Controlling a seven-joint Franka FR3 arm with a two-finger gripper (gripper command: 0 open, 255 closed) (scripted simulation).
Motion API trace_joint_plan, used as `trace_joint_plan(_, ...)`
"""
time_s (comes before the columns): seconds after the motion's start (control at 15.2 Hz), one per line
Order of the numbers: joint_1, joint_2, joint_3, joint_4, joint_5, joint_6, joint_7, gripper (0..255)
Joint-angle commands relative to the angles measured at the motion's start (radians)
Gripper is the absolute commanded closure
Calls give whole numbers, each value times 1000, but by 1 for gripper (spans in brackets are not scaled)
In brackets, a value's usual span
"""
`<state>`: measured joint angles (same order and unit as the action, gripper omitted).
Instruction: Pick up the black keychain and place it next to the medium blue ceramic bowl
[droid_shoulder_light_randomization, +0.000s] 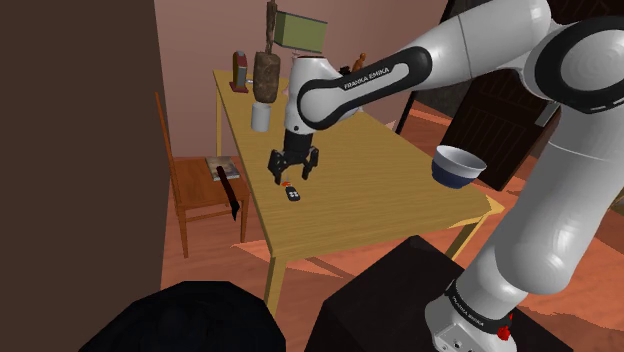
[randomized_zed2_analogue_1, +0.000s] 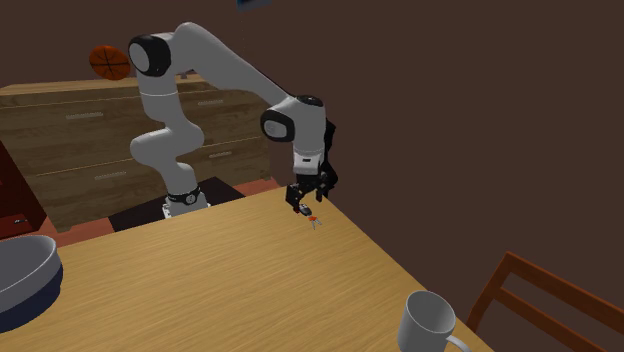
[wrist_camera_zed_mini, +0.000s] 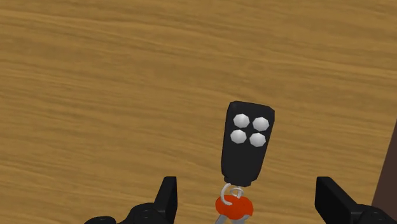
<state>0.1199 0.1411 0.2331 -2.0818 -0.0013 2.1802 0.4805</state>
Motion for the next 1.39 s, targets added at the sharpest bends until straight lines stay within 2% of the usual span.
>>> trace_joint_plan(0.0,2,19,0,-8,-5,27,5,0)
trace_joint_plan(0.59,4,29,0,-17,-8,46,8,0)
trace_joint_plan(0.66,4,29,0,-17,-8,46,8,255)
trace_joint_plan(1.32,3,22,0,-12,-6,34,6,255)
